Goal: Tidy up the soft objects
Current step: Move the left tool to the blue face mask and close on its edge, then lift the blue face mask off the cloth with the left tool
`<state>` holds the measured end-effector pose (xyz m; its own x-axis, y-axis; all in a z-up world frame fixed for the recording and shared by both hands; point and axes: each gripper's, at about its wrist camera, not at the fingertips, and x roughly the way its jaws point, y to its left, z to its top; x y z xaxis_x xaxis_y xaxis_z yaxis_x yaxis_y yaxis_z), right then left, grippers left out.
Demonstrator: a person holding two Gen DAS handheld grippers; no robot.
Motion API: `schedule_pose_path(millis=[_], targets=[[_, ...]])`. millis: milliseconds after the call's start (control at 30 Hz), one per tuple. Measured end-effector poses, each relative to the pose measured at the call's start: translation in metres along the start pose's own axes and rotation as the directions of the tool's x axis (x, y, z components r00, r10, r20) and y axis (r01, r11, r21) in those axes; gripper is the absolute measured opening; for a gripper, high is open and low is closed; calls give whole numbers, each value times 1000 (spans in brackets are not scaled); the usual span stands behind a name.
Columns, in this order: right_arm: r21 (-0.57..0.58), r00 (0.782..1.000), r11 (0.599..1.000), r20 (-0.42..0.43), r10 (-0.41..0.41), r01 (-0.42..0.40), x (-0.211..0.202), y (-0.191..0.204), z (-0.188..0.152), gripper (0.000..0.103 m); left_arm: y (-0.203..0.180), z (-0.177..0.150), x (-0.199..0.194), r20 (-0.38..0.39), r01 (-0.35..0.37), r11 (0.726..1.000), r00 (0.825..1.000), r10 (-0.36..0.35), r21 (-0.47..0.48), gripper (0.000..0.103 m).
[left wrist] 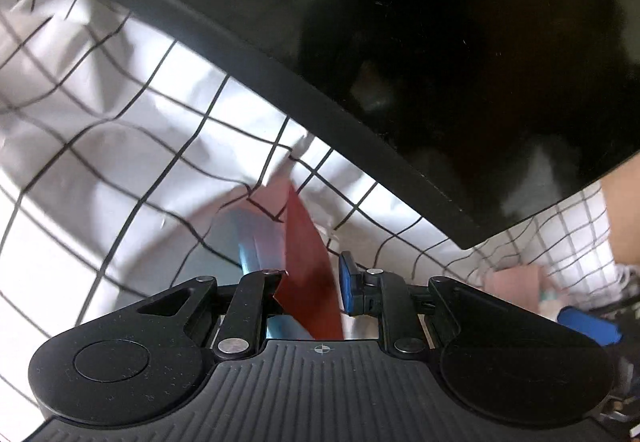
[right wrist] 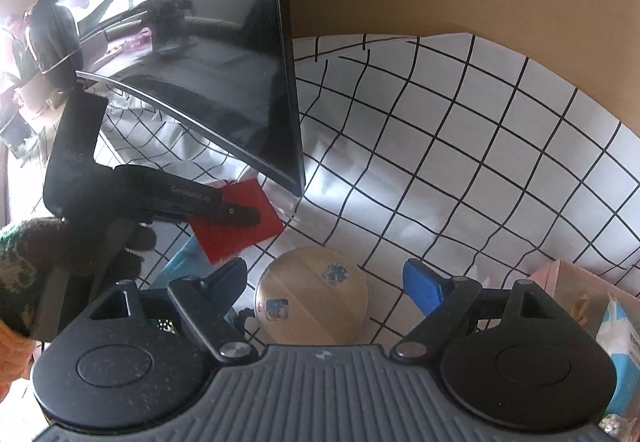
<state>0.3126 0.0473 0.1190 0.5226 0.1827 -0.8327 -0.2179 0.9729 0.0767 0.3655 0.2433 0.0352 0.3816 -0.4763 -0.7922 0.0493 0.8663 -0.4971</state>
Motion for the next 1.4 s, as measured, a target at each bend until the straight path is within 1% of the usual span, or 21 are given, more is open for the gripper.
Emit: schedule_pose_path(millis=[67,133,200,267,333,367,400,500,667,733,800,833,867,933,1000,1033,1100,1200,1233,1267,1400], targets=[[-9,1000,1000,-5,-3,3,2,2,-2,86,0,1,4,-15,11,1000,1000,-12,-10,13],[-21,1000,1000,-5,-7,6,3,4,-4,86,3,2,6,-25,37,999,999,-37,-33,12],[-30,1000,1000,-2,-4,4,2,5,-5,86,7,4,7,-4,65,996,998,-65,-57,11],[-29,1000,1000,0,-4,4,0,4,-5,86,14,4,6,15,128,988,992,-128,-88,9],[-21,1000,1000,5,-6,6,-2,2,-4,86,23,2,3,35,219,967,976,-216,-132,9],[-17,1000,1000,7,-8,8,-2,0,-3,86,25,1,0,44,242,960,970,-239,-138,8],[-13,1000,1000,8,-8,8,-2,-1,-2,86,28,0,-4,50,247,960,969,-242,-133,8],[7,1000,1000,-7,13,-13,0,-2,1,86,34,-4,-19,76,250,961,967,-242,-116,7],[51,997,996,-36,74,-72,6,3,16,86,45,-9,-37,116,259,957,963,-245,-130,7],[25,997,997,-28,68,-67,4,9,20,86,41,-13,-43,124,266,955,960,-250,-130,7],[-17,998,999,-26,49,-49,3,17,20,86,42,-16,-46,113,230,964,970,-216,-131,8],[-30,998,998,-30,48,-48,3,20,19,86,41,-16,-45,97,202,969,977,-190,-143,10],[-34,998,998,-37,51,-52,4,21,18,86,43,-16,-45,73,171,972,984,-161,-162,13],[-28,998,998,-45,53,-54,6,22,17,86,52,-18,-49,44,138,970,990,-132,-198,13],[-13,997,999,-55,51,-52,9,18,15,86,60,-20,-51,33,119,962,993,-115,-245,13],[-6,997,999,-60,52,-53,10,16,14,86,65,-20,-51,23,112,953,994,-109,-282,14],[6,996,999,-72,52,-52,12,12,13,86,74,-22,-48,-2,108,923,993,-117,-370,14],[12,995,999,-79,53,-52,13,8,10,86,82,-27,-41,-39,146,875,982,-185,-461,14],[14,995,999,-81,53,-52,13,7,10,86,82,-27,-37,-45,160,865,978,-205,-476,14],[16,995,999,-82,52,-51,14,7,10,86,79,-27,-34,-52,163,862,976,-213,-480,14],[19,995,999,-85,49,-47,15,2,8,86,71,-27,-23,-73,145,878,977,-199,-456,14]])
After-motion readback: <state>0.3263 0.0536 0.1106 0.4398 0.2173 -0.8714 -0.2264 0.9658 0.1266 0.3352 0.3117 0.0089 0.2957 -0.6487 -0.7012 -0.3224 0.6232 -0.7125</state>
